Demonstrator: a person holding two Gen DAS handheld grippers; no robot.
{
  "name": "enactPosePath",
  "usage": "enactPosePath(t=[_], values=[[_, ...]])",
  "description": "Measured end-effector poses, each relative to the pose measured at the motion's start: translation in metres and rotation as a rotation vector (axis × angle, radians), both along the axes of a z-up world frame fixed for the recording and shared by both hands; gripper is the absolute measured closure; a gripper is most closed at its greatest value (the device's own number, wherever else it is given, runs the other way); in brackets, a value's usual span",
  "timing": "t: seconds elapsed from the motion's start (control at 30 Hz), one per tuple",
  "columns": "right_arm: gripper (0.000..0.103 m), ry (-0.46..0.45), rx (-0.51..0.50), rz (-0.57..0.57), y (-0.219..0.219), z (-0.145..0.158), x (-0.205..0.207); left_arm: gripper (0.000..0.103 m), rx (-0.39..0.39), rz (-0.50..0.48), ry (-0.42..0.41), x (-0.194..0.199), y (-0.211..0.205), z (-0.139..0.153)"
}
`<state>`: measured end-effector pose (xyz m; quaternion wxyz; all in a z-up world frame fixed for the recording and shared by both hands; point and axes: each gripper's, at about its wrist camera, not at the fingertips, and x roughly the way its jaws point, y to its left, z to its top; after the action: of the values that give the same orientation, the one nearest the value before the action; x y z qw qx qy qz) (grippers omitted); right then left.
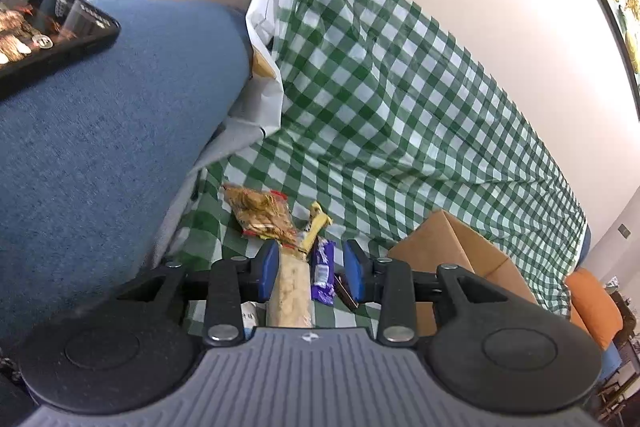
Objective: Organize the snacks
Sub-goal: 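Move both open tools back to the snack pile, then grasp the white-purple tube pack with the left tool while the right grasps the red square packet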
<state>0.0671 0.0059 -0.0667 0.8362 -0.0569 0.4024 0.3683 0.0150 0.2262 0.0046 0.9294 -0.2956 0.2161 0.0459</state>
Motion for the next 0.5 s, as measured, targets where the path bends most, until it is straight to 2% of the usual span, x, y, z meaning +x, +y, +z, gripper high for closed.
enactPosePath(t=[0.03,0.2,0.23,0.27,0.37,0.5], values=[[0.075,-0.022,0.000,0.020,-0.001,0.004,-0.003,0.064,-0.004,-0.003,0.009,0.002,0.000,0.000],[0.080,-0.086,-0.009,0.062,-0.017,0.020,-0.007,0.064,0.008,-0.026,0.055,0.010,-0.005,-0.003],[0.091,-0.092,-0.009,0.058,-0.022,0.021,-0.007,0.064,0.012,-0.038,0.072,0.012,-0.006,-0.003],[0.095,-0.097,-0.005,0.057,-0.027,0.023,-0.006,0.064,0.019,-0.058,0.098,0.016,-0.009,-0.005],[0.096,-0.120,-0.001,0.062,-0.044,0.030,-0.008,0.064,0.054,-0.109,0.169,0.028,-0.018,-0.008],[0.097,-0.198,-0.042,0.103,-0.061,0.039,-0.018,0.064,0.123,-0.163,0.281,0.044,-0.033,-0.017]])
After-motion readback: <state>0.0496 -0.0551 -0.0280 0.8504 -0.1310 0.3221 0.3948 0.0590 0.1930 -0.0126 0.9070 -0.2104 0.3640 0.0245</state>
